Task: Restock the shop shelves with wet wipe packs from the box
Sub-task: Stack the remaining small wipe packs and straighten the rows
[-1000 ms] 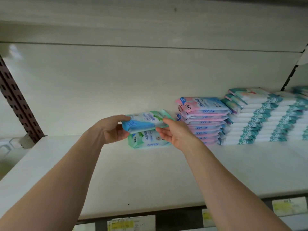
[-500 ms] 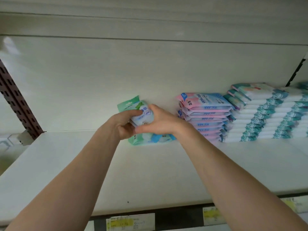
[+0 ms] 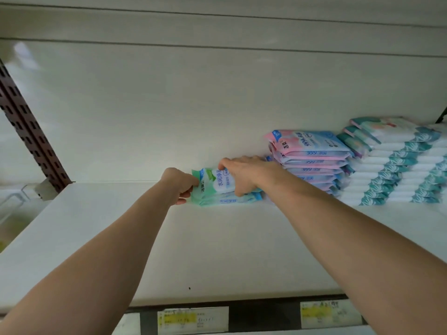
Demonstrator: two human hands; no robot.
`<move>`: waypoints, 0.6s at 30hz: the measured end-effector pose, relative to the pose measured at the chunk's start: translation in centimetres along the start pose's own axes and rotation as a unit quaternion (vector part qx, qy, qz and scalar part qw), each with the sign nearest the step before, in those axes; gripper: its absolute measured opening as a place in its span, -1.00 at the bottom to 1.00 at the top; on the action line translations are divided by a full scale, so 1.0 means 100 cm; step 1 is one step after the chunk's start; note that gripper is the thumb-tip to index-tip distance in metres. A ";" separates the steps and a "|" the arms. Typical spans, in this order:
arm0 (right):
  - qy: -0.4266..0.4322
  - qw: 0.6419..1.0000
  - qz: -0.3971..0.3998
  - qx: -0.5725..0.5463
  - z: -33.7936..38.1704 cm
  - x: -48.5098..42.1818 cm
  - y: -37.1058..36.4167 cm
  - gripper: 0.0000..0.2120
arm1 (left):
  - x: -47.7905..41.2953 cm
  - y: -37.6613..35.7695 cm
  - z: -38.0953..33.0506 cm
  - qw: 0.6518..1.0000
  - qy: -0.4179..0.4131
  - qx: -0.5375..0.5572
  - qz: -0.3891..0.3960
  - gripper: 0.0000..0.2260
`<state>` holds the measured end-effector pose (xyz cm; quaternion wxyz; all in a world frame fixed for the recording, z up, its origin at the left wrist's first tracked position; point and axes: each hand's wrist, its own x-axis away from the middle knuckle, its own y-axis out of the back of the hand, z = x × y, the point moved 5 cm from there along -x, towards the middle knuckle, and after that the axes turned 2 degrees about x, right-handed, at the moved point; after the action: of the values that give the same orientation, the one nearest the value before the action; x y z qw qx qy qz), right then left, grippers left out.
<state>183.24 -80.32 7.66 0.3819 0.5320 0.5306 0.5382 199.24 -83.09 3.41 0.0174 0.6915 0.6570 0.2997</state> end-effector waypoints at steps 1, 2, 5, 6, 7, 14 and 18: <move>0.007 1.000 -0.002 0.005 -0.001 0.000 -0.002 -0.34 | -0.001 -0.001 0.001 1.000 -0.001 -0.004 -0.004 -0.84; 0.013 1.000 -0.005 0.003 -0.002 -0.001 -0.005 -0.35 | -0.002 -0.001 0.002 1.000 -0.001 -0.006 -0.006 -0.86; 0.020 1.000 0.000 -0.018 -0.006 0.000 -0.010 -0.38 | -0.004 -0.001 0.003 1.000 0.003 0.001 -0.002 -0.95; 0.023 1.000 -0.001 -0.019 -0.006 0.000 -0.012 -0.39 | -0.003 -0.001 0.003 1.000 0.006 0.006 0.002 -0.95; 0.024 1.000 -0.003 -0.019 -0.006 0.001 -0.012 -0.39 | -0.002 -0.001 0.003 1.000 0.011 0.007 0.008 -0.92; 0.027 0.998 -0.060 0.000 -0.004 -0.002 -0.015 -0.62 | 0.003 -0.008 -0.003 1.000 -0.001 0.004 0.012 -0.90; 0.025 0.998 -0.050 -0.009 -0.001 0.000 -0.017 -0.62 | 0.002 -0.011 -0.004 1.000 -0.019 -0.005 -0.016 -0.88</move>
<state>182.87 -80.05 6.01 0.3995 0.4878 0.5611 0.5363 198.10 -82.89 3.36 0.0382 0.6864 0.6659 0.2897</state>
